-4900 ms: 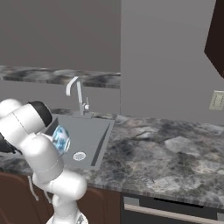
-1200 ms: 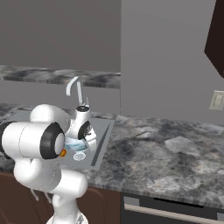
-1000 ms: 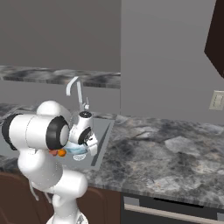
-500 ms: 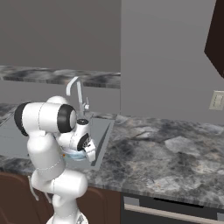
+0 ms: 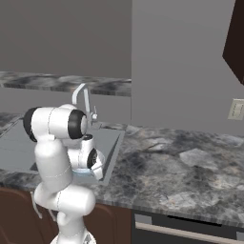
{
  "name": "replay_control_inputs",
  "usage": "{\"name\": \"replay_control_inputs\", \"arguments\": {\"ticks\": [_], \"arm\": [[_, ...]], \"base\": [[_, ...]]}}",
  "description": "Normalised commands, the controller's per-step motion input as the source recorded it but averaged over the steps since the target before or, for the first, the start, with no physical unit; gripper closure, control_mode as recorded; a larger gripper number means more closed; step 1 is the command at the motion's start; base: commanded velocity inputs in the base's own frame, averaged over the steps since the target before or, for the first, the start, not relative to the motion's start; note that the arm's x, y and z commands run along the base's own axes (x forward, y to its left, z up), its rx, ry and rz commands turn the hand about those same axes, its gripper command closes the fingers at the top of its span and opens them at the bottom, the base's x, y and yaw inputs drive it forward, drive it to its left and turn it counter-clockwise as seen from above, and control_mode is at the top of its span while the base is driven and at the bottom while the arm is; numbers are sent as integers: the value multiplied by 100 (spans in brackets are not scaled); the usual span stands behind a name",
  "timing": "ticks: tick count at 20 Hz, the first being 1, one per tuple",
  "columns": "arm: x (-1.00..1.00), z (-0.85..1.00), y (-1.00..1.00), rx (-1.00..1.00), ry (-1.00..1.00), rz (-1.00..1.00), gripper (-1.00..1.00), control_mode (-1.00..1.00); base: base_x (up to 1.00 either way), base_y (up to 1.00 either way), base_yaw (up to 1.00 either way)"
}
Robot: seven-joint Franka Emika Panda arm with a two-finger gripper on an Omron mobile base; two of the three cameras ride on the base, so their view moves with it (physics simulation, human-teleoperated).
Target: Dump the onion and tangerine from the bowl so the bowl can be washed. Place the bowl in the sink after clearing the leftovers.
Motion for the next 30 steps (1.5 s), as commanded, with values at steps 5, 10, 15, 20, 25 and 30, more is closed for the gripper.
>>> {"name": "replay_control_inputs", "arguments": {"ticks": [5, 10, 15, 20, 25, 30], "arm": [[-24, 84, 0, 1, -19, -1, -100, -100], [-20, 100, 0, 0, -27, -2, -100, -100], [-39, 100, 0, 0, -34, -1, -100, -100], [-89, 100, 0, 0, -41, 0, -100, -100], [-100, 100, 0, 0, -41, 3, -100, -100], [-100, 99, 0, 0, -48, 7, -100, -100]], "base": [[0, 0, 0], [0, 0, 0], [0, 0, 0], [0, 0, 0], [0, 0, 0], [0, 0, 0]]}}
